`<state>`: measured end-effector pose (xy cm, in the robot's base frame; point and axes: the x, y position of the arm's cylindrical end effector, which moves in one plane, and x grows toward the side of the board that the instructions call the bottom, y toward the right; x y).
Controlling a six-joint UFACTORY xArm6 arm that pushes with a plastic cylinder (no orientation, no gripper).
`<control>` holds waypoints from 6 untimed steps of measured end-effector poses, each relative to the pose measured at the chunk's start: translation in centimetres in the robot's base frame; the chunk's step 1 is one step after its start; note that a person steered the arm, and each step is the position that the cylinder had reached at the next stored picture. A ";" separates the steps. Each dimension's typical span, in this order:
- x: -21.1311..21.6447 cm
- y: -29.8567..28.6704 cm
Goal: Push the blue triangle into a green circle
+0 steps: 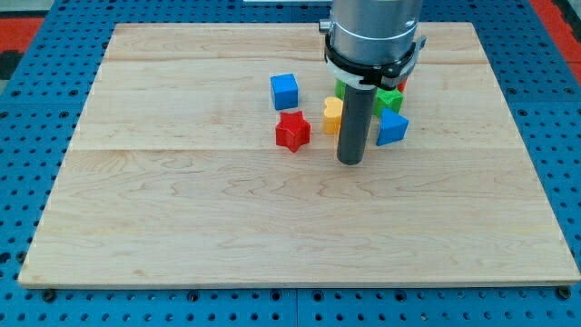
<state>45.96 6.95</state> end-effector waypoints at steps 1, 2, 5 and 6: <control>0.0 -0.1; 0.1 0.5; -5.1 4.3; -6.9 3.3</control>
